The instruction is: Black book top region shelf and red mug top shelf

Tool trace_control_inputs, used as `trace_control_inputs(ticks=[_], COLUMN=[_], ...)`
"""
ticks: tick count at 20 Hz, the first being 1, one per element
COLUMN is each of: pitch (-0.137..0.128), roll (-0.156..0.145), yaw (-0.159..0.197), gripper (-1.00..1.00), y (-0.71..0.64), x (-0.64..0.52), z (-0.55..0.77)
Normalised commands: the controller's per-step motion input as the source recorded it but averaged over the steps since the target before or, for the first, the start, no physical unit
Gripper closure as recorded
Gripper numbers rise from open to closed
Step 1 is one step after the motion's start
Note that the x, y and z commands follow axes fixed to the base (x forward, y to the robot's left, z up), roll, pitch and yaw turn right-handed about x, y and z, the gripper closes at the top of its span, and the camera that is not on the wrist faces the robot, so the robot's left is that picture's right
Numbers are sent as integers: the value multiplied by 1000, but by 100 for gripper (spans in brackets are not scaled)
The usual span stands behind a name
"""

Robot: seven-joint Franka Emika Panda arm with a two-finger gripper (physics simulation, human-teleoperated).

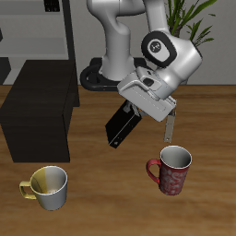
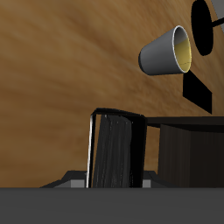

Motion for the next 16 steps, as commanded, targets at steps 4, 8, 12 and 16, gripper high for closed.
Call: trace_control_inputs(ticks=[4, 8, 12, 16], pitch=[99, 7, -37, 34], roll=[-246, -169, -128, -30], yaw=[-40, 44, 80, -9], gripper=[100, 100, 100, 100], y=[-70, 30, 244, 48], x=[28, 42, 2, -28], z=[-91, 8, 40, -47])
